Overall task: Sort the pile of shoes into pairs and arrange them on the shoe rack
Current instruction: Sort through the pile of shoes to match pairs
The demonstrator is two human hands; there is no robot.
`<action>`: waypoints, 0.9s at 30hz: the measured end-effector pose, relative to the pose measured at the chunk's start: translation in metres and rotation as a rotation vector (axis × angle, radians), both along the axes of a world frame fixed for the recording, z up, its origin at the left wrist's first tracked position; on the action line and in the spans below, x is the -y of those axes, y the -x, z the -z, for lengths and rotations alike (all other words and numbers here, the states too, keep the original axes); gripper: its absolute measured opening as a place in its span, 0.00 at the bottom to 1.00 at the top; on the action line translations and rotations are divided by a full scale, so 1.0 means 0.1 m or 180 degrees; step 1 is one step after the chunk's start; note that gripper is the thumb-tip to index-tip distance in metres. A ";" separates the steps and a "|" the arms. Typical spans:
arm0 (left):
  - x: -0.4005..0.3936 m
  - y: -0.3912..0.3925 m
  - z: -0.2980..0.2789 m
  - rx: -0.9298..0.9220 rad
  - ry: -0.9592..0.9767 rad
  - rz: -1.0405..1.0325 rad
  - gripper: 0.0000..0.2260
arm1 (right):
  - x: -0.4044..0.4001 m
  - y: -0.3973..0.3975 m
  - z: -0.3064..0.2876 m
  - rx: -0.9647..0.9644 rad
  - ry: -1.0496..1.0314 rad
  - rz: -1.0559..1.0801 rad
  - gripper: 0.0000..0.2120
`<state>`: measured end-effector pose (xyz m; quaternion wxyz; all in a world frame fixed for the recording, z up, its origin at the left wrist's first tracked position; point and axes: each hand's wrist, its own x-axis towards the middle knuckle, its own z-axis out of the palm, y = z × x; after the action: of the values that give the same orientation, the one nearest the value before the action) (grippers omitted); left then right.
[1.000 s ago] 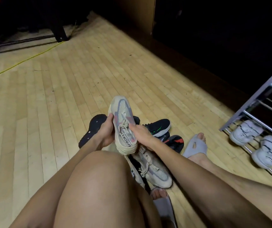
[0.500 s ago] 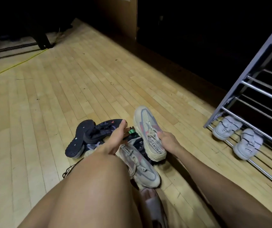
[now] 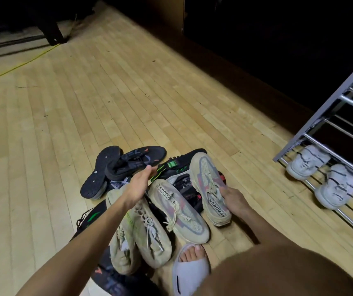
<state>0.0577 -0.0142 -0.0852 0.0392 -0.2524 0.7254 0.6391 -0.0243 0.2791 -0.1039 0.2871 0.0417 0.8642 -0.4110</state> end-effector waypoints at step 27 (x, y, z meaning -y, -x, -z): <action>0.44 -0.40 0.17 -0.0091 0.0685 -0.0706 0.25 | 1.15 -0.02 -0.01 -0.0386 0.0151 -0.1612 0.31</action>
<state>0.0974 -0.0578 -0.1023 -0.0693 -0.3246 0.7579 0.5617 -0.0224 0.1643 -0.1029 0.3294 -0.2075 0.8529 -0.3479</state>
